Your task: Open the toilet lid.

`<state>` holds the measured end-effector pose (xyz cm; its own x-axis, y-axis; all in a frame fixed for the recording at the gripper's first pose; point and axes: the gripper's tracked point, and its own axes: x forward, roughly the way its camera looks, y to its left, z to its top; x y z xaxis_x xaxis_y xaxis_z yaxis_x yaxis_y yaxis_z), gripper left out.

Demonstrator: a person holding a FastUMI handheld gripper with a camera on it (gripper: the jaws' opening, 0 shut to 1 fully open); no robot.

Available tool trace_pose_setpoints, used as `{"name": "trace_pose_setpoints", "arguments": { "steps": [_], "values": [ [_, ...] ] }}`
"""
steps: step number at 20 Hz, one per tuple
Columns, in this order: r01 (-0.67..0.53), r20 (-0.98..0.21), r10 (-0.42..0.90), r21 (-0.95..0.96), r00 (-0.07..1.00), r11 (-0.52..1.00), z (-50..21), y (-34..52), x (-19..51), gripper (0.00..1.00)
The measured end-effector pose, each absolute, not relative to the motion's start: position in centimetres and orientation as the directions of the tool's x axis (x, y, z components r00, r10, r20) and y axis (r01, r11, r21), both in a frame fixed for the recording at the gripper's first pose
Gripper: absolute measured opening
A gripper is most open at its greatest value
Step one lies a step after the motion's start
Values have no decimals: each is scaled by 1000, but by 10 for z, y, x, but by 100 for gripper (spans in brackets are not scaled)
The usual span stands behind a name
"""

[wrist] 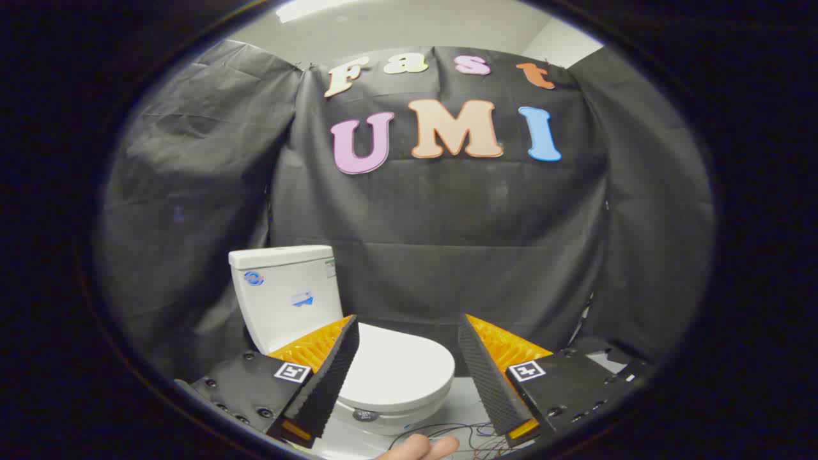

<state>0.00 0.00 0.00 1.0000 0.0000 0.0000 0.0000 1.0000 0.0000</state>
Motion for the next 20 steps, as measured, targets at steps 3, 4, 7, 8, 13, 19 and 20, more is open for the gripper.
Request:
{"name": "trace_pose_setpoints", "arguments": {
  "steps": [3, 4, 7, 8, 13, 19, 20],
  "values": [
    [-58, 31, 57, 44, 998, 997, -2, 22, 18, 97],
    [-50, -3, 51, 65, 999, 997, -15, 26, 20, 97],
    [-45, -26, 48, 112, 999, 993, -30, 41, 27, 97],
    [-34, -24, 37, 120, 999, 992, -30, 42, 27, 97],
    [8, 6, -8, 94, 1000, 996, -35, 59, 25, 97],
    [11, 21, -13, 75, 1000, 997, -33, 74, 18, 97],
    [14, 24, -16, 80, 1000, 997, -32, 72, 18, 97]
  ]
}}
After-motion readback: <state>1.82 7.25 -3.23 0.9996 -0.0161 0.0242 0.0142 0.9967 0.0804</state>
